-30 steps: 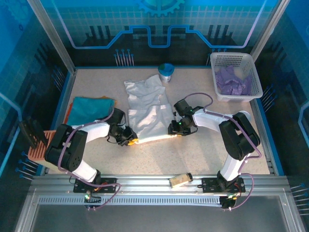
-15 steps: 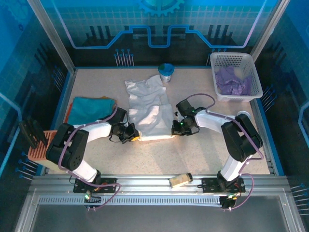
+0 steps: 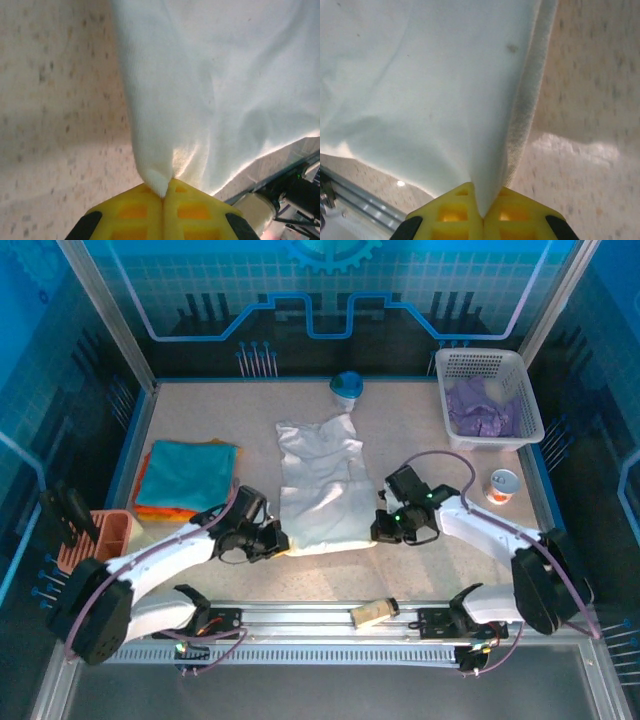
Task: Fold and stack the t-shirts
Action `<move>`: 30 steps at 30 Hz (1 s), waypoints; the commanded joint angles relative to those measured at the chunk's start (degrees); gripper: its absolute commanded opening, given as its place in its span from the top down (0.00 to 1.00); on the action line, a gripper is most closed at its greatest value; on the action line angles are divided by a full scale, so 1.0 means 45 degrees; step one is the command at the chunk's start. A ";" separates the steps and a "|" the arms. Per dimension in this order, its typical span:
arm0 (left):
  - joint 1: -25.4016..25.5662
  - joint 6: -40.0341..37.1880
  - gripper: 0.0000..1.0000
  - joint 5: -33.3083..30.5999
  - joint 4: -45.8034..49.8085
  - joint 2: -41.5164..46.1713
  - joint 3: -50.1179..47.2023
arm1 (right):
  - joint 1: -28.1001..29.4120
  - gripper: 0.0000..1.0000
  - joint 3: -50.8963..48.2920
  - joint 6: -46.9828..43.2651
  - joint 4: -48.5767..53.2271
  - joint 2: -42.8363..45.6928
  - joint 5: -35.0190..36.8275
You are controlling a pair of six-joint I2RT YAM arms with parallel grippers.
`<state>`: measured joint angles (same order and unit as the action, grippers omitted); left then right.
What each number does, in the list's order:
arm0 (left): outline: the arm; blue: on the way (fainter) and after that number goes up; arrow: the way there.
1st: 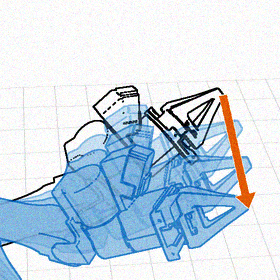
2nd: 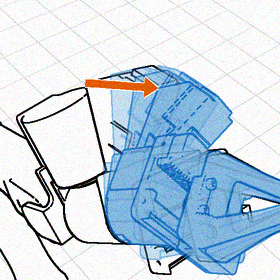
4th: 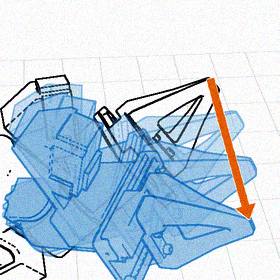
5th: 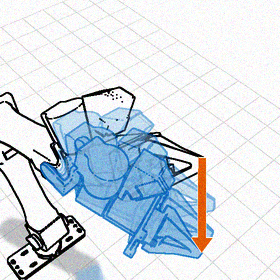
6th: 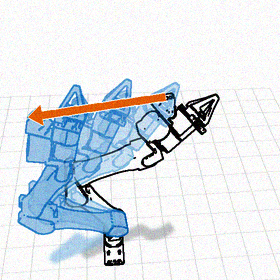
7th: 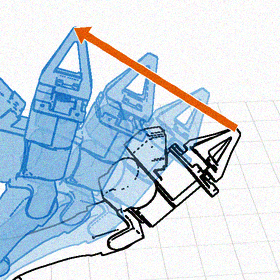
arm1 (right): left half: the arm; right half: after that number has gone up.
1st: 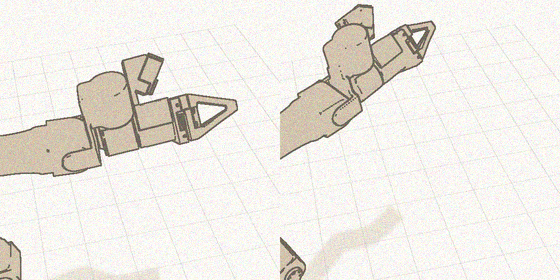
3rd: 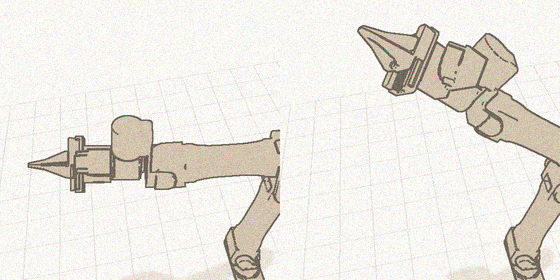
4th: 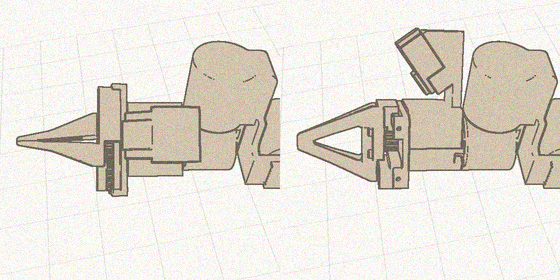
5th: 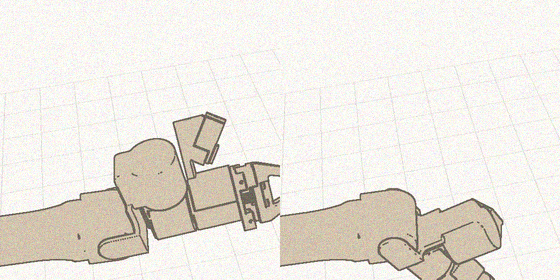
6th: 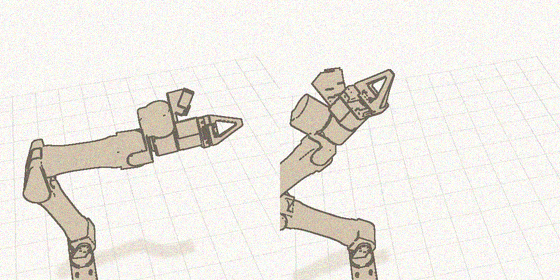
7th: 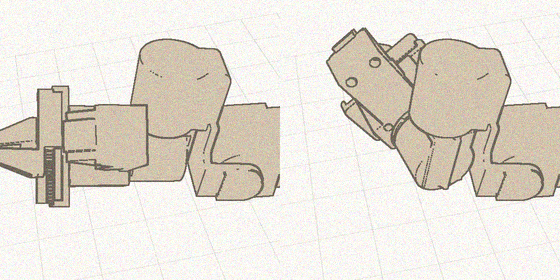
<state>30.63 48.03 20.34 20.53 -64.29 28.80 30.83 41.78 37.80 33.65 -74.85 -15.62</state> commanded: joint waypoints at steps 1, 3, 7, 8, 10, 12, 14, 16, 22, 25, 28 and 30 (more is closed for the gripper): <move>0.0531 0.1363 1.00 -0.0626 0.1427 0.1517 -0.0569 | 0.0474 1.00 -0.0616 0.0610 0.1359 0.1375 -0.0070; 0.1143 0.1971 1.00 -0.0872 0.1743 0.2452 -0.0726 | 0.0729 1.00 -0.1018 0.0973 0.1539 0.2438 -0.0082; 0.2509 0.3023 1.00 -0.1390 0.2202 0.3330 -0.0346 | 0.0992 1.00 -0.1411 0.1844 0.2009 0.4229 -0.0163; 0.2917 0.3265 1.00 -0.1570 0.2213 0.3399 -0.0152 | 0.1061 1.00 -0.1423 0.2085 0.2199 0.4606 -0.0122; 0.3453 0.3563 1.00 -0.1774 0.2204 0.3416 0.0253 | 0.1107 1.00 -0.1294 0.2387 0.2602 0.5129 -0.0018; 0.3615 0.3638 1.00 -0.1829 0.2267 0.3387 0.0767 | 0.1094 1.00 -0.0930 0.2517 0.3000 0.5453 0.0153; 0.3608 0.3491 1.00 -0.1980 0.2635 0.3215 0.1437 | 0.1065 1.00 -0.0395 0.2469 0.3272 0.5428 0.0406; 0.3585 0.3107 1.00 -0.2303 0.3273 0.2896 0.2337 | 0.0904 1.00 0.0225 0.2305 0.3438 0.5161 0.0483; 0.2889 0.2832 1.00 -0.2302 0.3161 0.1853 0.3565 | -0.0101 1.00 0.2251 0.1841 0.3151 0.3739 0.0270; 0.2134 0.2614 1.00 -0.2086 0.2918 0.1453 0.3856 | -0.0783 1.00 0.3034 0.1707 0.2746 0.3010 -0.0100; 0.1257 0.2258 1.00 -0.1930 0.2707 0.1134 0.4304 | -0.1396 1.00 0.3676 0.1471 0.2292 0.2171 -0.0595; 0.0694 0.1976 1.00 -0.1662 0.2606 0.0788 0.4643 | -0.1696 1.00 0.3925 0.1422 0.1910 0.1615 -0.1003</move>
<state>36.47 59.83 11.44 33.17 -59.46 45.91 25.21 56.90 45.60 44.73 -65.08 -16.75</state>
